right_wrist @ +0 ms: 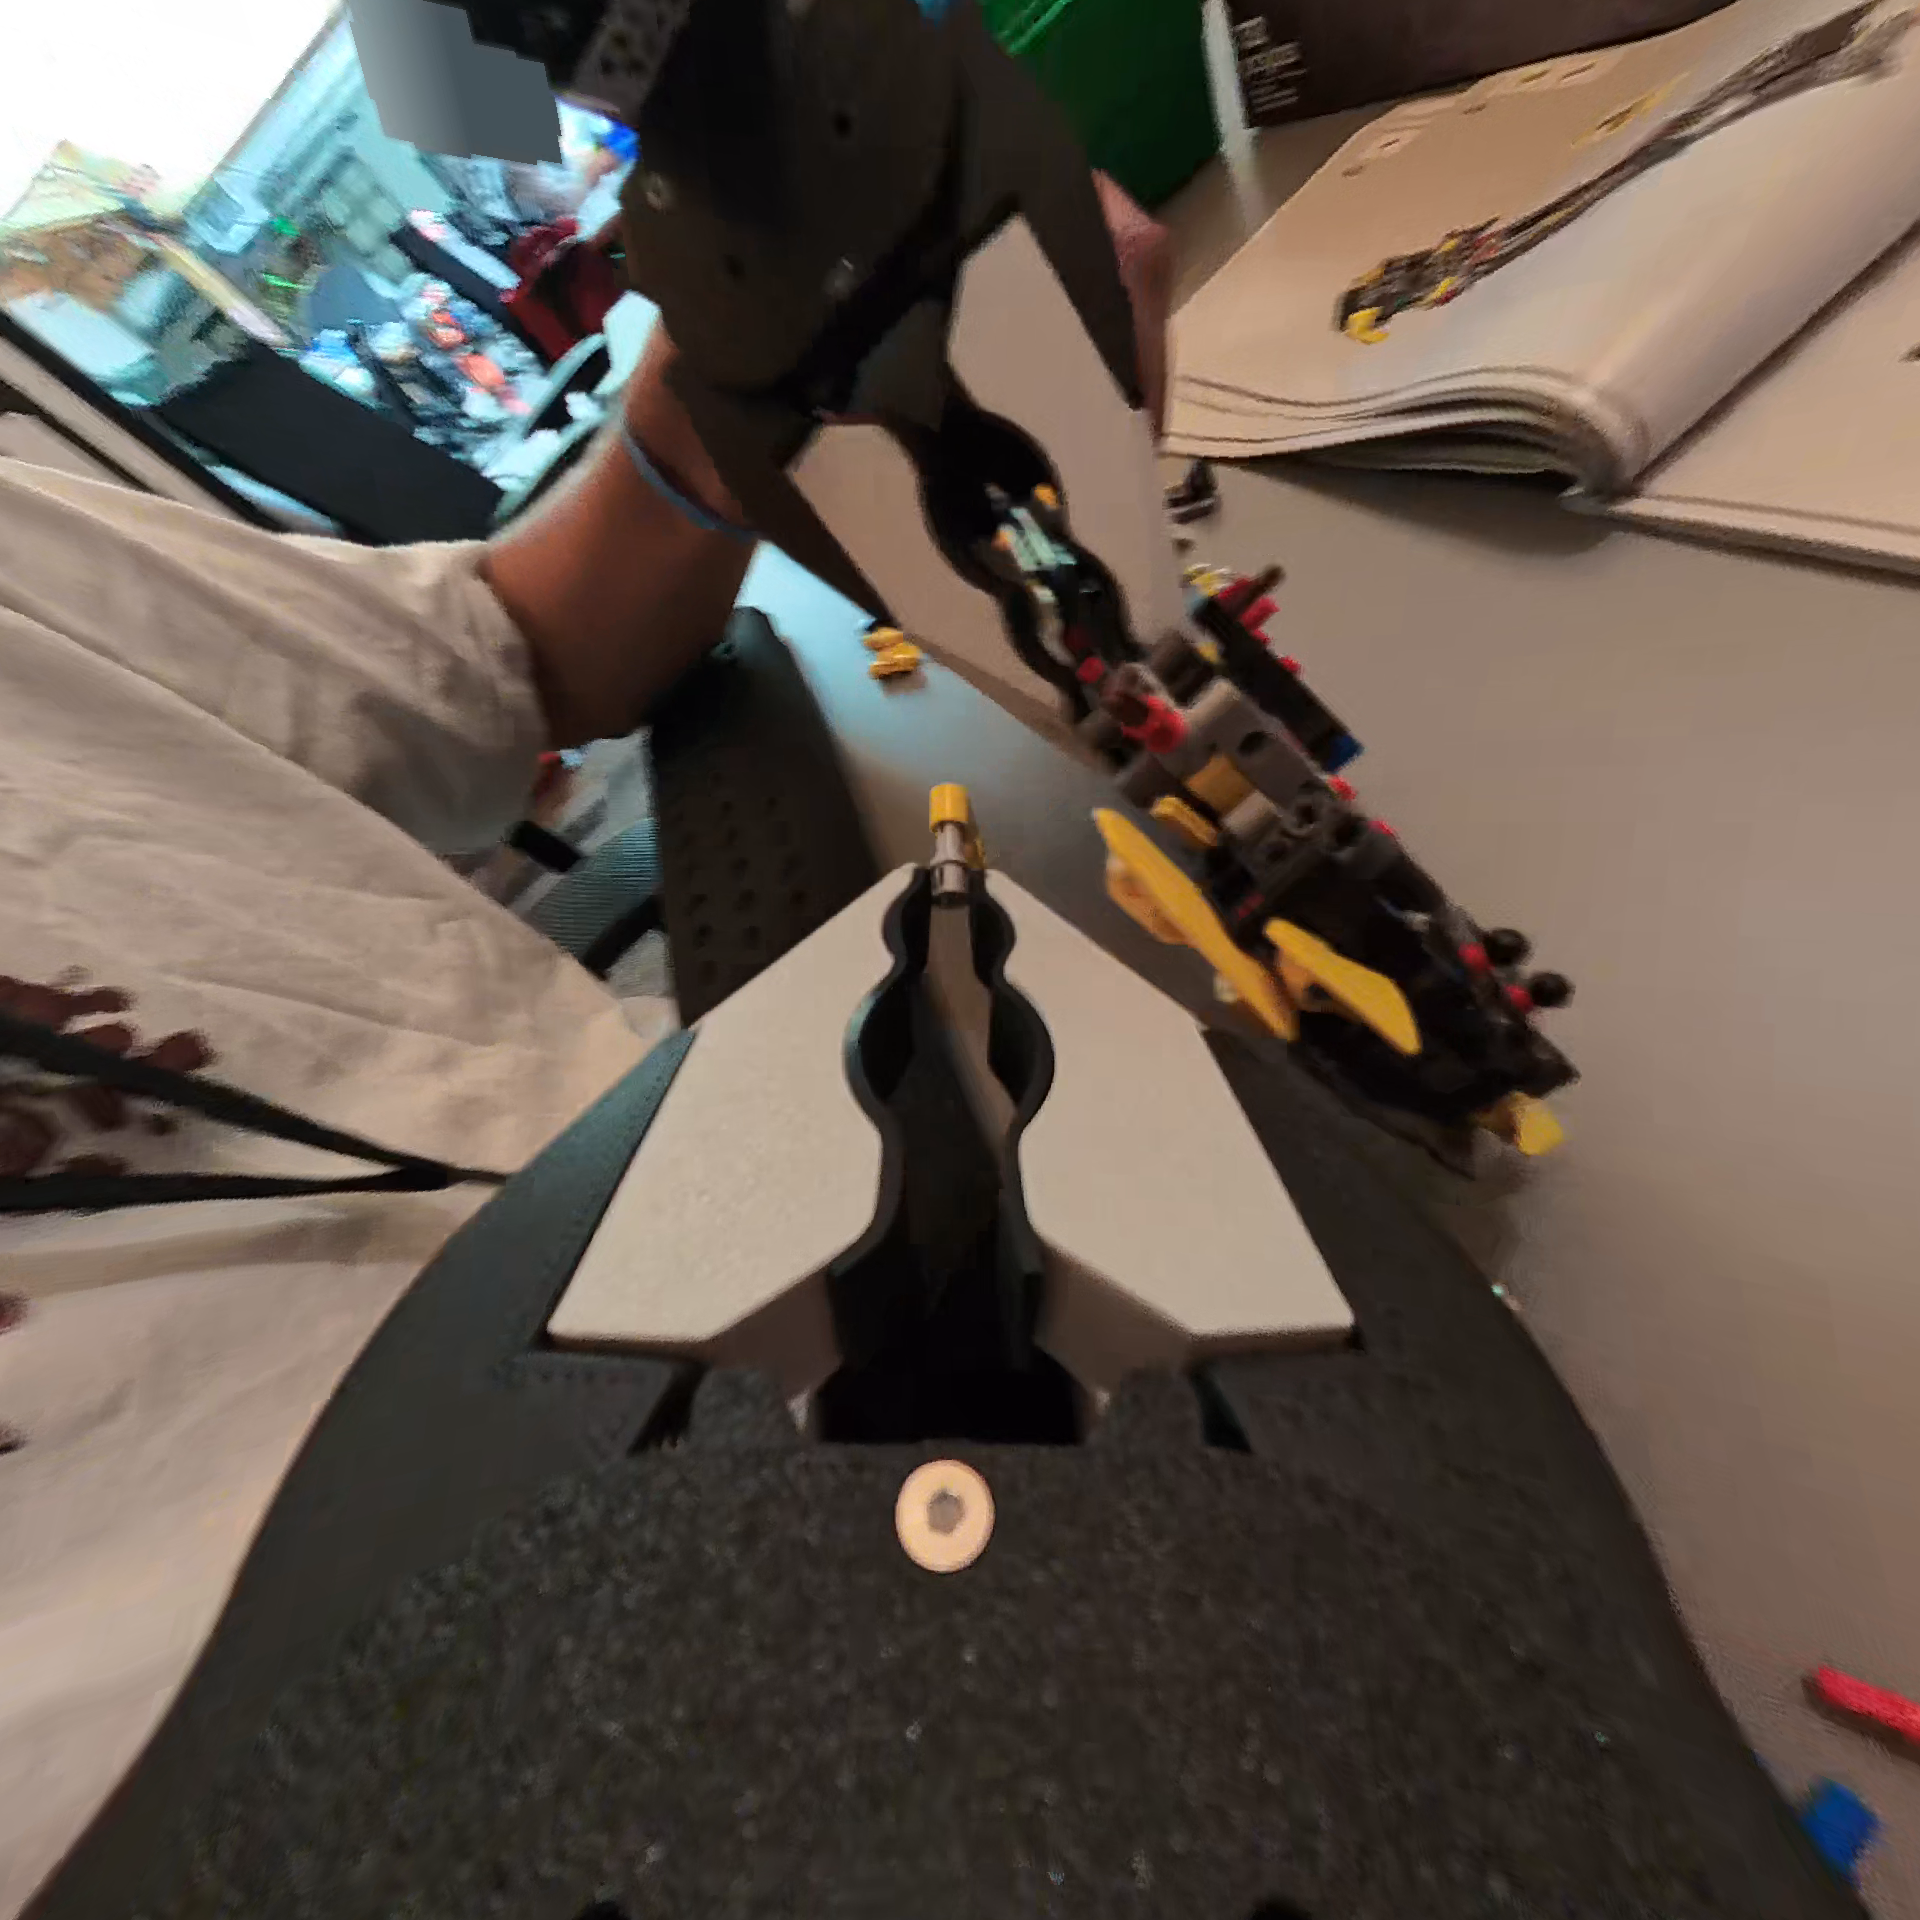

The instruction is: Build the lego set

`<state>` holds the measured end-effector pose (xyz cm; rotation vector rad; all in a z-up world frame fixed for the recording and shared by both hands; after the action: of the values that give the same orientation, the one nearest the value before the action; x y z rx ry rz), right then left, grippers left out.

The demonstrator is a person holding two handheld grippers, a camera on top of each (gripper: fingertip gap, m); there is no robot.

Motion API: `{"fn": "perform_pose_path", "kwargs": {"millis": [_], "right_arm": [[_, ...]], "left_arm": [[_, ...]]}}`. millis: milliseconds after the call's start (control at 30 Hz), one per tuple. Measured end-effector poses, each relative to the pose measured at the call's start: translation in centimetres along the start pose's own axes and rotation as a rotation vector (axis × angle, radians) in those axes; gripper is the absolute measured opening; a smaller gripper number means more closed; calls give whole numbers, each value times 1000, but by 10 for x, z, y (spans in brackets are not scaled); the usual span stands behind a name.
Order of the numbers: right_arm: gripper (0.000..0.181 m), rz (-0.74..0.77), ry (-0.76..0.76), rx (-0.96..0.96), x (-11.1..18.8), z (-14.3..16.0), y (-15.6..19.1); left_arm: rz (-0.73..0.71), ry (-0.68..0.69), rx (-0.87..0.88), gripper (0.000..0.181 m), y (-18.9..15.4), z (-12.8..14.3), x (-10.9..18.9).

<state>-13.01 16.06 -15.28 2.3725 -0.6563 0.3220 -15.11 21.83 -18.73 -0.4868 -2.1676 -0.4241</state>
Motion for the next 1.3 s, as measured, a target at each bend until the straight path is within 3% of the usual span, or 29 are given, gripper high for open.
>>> {"fn": "perform_pose_path", "kwargs": {"millis": [100, 200, 300, 433, 533, 967, 1300], "right_arm": [[6, -128, -30, -82, 27, -32, 21], [6, -49, 28, -141, 55, -57, -5], [5, -83, 173, -237, 58, -65, -31], [6, -276, 361, -385, 42, -57, -32], [5, -256, 468, -404, 31, -43, -40], [6, -221, 571, -488, 27, -30, -47], [5, -136, 672, -389, 26, -27, -51]], "left_arm": [[-68, 11, -4, 6, 7, 0, 0], [-92, -5, -9, 6, 8, 0, 0], [-110, -21, -13, 6, 7, 0, 0], [-132, -31, -6, 6, 6, 0, -1], [-134, -36, 0, 6, 6, 0, 0], [-117, -50, 30, 6, 7, 0, -1], [-123, -43, 29, 6, 7, 0, -1]]}}
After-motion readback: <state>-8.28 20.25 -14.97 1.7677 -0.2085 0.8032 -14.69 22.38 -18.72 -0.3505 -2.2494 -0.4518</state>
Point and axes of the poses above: each gripper's, where its closed fingertips meet, x back along the fingers, z out of its underside, y = z × x across the jaws, the point moved 1 cm from there along x, back along the fingers, and after that the axes turned 3 degrees about y, right-handed, at the moved point
